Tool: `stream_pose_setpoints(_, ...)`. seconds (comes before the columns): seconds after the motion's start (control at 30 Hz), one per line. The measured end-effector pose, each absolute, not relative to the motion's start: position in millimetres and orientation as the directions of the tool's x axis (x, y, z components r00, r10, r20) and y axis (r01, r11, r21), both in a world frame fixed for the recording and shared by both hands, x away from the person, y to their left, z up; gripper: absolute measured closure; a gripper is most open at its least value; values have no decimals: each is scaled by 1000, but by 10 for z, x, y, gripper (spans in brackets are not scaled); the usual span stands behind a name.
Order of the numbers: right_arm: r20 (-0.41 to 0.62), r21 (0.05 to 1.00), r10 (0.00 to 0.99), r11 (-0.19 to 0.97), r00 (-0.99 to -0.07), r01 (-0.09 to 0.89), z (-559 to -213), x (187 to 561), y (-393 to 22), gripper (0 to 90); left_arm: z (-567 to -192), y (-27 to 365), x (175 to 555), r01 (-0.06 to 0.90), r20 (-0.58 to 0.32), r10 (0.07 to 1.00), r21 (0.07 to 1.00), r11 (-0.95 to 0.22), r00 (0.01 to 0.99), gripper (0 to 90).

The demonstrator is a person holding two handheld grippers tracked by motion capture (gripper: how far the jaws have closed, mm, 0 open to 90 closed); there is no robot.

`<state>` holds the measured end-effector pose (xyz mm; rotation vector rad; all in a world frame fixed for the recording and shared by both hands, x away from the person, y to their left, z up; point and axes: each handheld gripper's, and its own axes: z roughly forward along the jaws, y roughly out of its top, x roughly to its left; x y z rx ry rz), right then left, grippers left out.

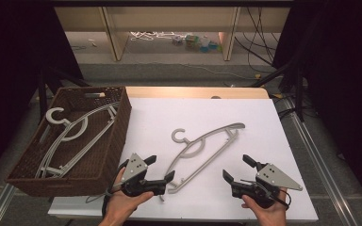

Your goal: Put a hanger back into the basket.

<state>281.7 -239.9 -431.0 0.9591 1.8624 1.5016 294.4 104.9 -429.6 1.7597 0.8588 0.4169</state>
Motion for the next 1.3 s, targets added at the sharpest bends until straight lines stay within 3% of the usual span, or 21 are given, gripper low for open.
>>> stream_pose_setpoints(0.2, 11, 971, 813, 131, -583, 200, -4300, 2794, -2398, 158, -4326, 886, 2978, 375, -167, 723, 917, -137, 671, 197)
stream_pose_setpoints(0.43, 10, 971, 812, 132, -583, 201, -4299, 2795, -2403, 158, -4341, 805, 3091, 369, -139, 728, 914, -167, 672, 198)
stream_pose_setpoints(0.53, 11, 971, 812, 130, -583, 200, -4298, 2793, -2399, 158, -4377, 786, 3210, 353, -85, 736, 910, -217, 672, 198)
stream_pose_setpoints(0.77, 33, 967, 813, 121, -582, 224, -4298, 2780, -2391, 158, -4497, 679, 3586, 467, -131, 736, 841, -272, 664, 214)
stream_pose_setpoints(0.93, 36, 964, 811, 126, -583, 234, -4293, 2776, -2400, 158, -4620, 674, 3774, 504, -87, 721, 772, -387, 687, 215)
stream_pose_setpoints(1.0, 36, 967, 812, 120, -583, 227, -4298, 2781, -2397, 158, -4674, 668, 3844, 539, -112, 731, 752, -381, 673, 216)
stream_pose_setpoints(1.3, 46, 969, 803, 109, -594, 222, -4308, 2792, -2381, 158, -4737, 610, 4032, 570, -106, 715, 687, -450, 691, 243)
